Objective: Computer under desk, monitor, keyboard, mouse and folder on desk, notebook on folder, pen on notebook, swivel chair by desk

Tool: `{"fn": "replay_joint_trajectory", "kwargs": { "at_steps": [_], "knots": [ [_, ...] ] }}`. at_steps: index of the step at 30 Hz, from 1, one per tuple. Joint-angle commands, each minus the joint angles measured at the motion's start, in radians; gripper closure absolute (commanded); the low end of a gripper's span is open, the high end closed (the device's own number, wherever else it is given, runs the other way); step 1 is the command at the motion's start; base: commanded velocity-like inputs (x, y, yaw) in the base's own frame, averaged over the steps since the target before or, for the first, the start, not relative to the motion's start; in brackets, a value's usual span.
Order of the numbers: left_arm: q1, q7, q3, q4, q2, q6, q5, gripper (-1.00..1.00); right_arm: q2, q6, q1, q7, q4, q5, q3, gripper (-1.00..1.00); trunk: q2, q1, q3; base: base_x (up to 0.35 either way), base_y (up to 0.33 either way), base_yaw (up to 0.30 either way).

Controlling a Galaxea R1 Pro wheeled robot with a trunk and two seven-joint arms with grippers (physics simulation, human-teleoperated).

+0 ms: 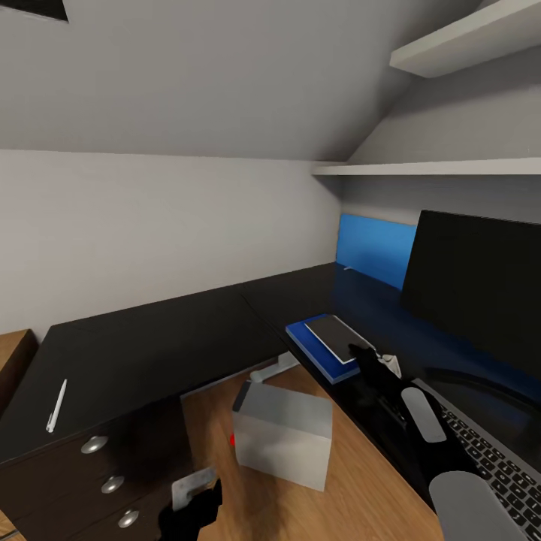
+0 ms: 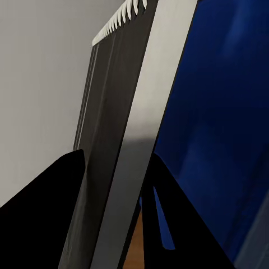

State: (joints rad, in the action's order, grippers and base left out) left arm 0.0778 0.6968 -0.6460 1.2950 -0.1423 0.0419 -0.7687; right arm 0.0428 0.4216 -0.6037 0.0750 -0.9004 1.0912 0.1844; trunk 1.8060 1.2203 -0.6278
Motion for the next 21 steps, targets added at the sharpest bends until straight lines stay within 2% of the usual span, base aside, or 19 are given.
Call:
{"fn": "replay_joint_trajectory", "kwargs": {
  "at_steps": [1, 2, 3, 5, 6, 8, 11, 15, 21],
  "knots": [
    [-0.007, 0.007, -0.026, 0.000, -0.007, -0.028, -0.002, -1.00, -0.001, 0.006, -0.001, 0.002, 0.000, 0.002, 0.003, 1.00, 0.001, 0.000, -0.001, 0.000, 0.000, 0.000],
    [-0.013, 0.007, -0.048, -0.003, -0.014, -0.060, -0.002, -1.00, -0.001, 0.006, -0.001, 0.002, 0.000, 0.002, 0.003, 1.00, 0.001, 0.000, -0.001, 0.000, 0.000, 0.000],
    [-0.025, 0.007, -0.092, -0.012, -0.033, -0.121, -0.003, -1.00, -0.001, 0.006, -0.001, 0.002, 0.000, 0.002, 0.003, 1.00, 0.001, 0.000, -0.001, 0.000, 0.000, 0.000],
    [-0.034, 0.007, -0.133, -0.026, -0.055, -0.175, -0.005, -1.00, -0.001, 0.006, -0.001, 0.000, 0.000, 0.002, 0.003, 1.00, 0.001, 0.000, -0.001, 0.000, 0.000, 0.000],
    [-0.039, 0.008, -0.169, -0.040, -0.074, -0.219, -0.007, -1.00, -0.002, 0.005, -0.001, -0.002, 0.000, 0.002, 0.003, 1.00, 0.001, 0.000, -0.001, 0.008, 0.000, 0.000],
    [-0.044, 0.008, -0.205, -0.058, -0.092, -0.260, -0.010, -1.00, -0.004, 0.005, -0.001, -0.007, 0.000, 0.001, 0.003, 1.00, 0.001, 0.000, -0.001, 0.047, 0.000, 0.000],
    [-0.047, 0.009, -0.234, -0.077, -0.105, -0.292, -0.011, -1.00, -0.009, 0.005, -0.001, -0.012, 0.000, 0.001, 0.004, 1.00, 0.001, 0.000, -0.001, 0.182, 0.025, 0.000],
    [-0.048, 0.009, -0.240, -0.082, -0.109, -0.300, -0.011, -1.00, -0.011, 0.005, -0.001, -0.014, 0.000, 0.002, 0.003, 1.00, 0.001, 0.000, -0.001, 0.188, 0.027, 0.000],
    [-0.049, 0.009, -0.243, -0.084, -0.110, -0.303, -0.011, -1.00, -0.021, 0.005, -0.001, -0.015, 0.001, -0.001, 0.003, 1.00, 0.001, 0.000, -0.001, 0.044, 0.006, 0.000]
  ]
}}
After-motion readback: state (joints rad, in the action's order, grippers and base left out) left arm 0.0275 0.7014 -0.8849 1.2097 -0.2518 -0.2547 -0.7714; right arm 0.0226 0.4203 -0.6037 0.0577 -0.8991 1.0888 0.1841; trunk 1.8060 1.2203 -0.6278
